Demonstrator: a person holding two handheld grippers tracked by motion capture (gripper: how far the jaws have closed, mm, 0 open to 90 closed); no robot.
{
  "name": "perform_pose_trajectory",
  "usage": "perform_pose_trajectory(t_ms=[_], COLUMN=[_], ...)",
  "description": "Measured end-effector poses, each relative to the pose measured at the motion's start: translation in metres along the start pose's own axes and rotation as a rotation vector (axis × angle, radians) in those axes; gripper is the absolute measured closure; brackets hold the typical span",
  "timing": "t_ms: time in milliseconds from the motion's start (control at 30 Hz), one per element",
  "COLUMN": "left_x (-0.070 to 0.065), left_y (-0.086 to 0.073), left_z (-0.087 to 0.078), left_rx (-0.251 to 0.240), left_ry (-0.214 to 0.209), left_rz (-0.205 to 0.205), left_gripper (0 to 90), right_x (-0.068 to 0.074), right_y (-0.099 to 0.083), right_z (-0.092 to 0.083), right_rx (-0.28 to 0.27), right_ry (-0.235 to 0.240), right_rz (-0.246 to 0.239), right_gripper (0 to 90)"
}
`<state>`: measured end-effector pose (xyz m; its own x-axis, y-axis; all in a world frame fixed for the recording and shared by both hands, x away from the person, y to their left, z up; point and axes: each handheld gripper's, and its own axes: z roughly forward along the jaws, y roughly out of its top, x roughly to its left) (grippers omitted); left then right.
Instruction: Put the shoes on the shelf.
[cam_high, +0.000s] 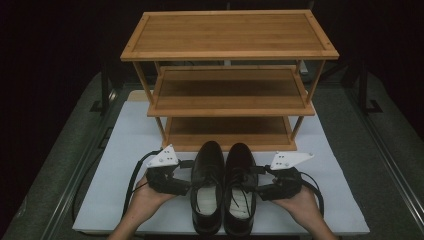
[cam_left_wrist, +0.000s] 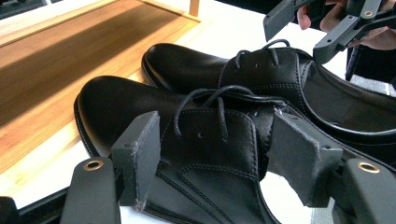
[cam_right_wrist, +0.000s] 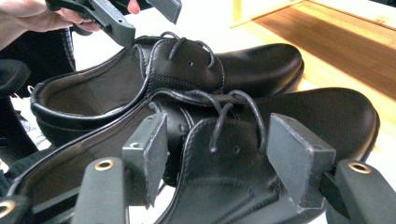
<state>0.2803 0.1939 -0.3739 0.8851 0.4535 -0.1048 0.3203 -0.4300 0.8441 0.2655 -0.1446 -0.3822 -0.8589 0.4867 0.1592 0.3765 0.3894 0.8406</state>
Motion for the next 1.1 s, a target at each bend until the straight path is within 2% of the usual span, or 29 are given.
perform_pose_trajectory(t_ms=[100, 300, 433, 500, 667, 833, 900, 1100], left_x=[0.0, -0.002, -0.002, -0.003, -0.005, -0.01, -0.012, -0.013], left_y=[-0.002, -0.004, -0.005, -0.006, -0.005, -0.004, -0.005, -0.004], left_z=[0.001, 0.009, 0.013, 0.013, 0.01, 0.007, 0.007, 0.003], left_rx=[0.007, 0.016, 0.025, 0.029, 0.025, 0.035, 0.031, 0.0], left_ry=[0.009, -0.02, -0.052, -0.035, -0.055, -0.031, -0.019, 0.021], left_rz=[0.005, 0.007, 0.014, 0.024, 0.045, 0.069, 0.078, 0.074], left_gripper=[35.7, 39.5, 48.0, 54.9, 69.0, 84.3, 86.2, 87.8], right_x=[-0.001, 0.0, 0.002, 0.002, 0.002, 0.004, 0.005, 0.003], right_y=[0.001, -0.003, -0.004, -0.005, -0.007, -0.006, -0.007, -0.006], right_z=[0.003, 0.007, 0.01, 0.01, 0.008, 0.006, 0.006, 0.003], right_rx=[-0.003, 0.026, 0.037, 0.039, 0.021, 0.016, 0.021, 0.007], right_ry=[-0.002, -0.004, 0.002, -0.003, 0.032, 0.038, 0.033, 0.027], right_rz=[0.008, 0.013, -0.005, -0.01, -0.008, -0.026, -0.03, -0.021], right_gripper=[39.8, 43.9, 49.9, 54.5, 68.4, 82.2, 85.5, 86.8])
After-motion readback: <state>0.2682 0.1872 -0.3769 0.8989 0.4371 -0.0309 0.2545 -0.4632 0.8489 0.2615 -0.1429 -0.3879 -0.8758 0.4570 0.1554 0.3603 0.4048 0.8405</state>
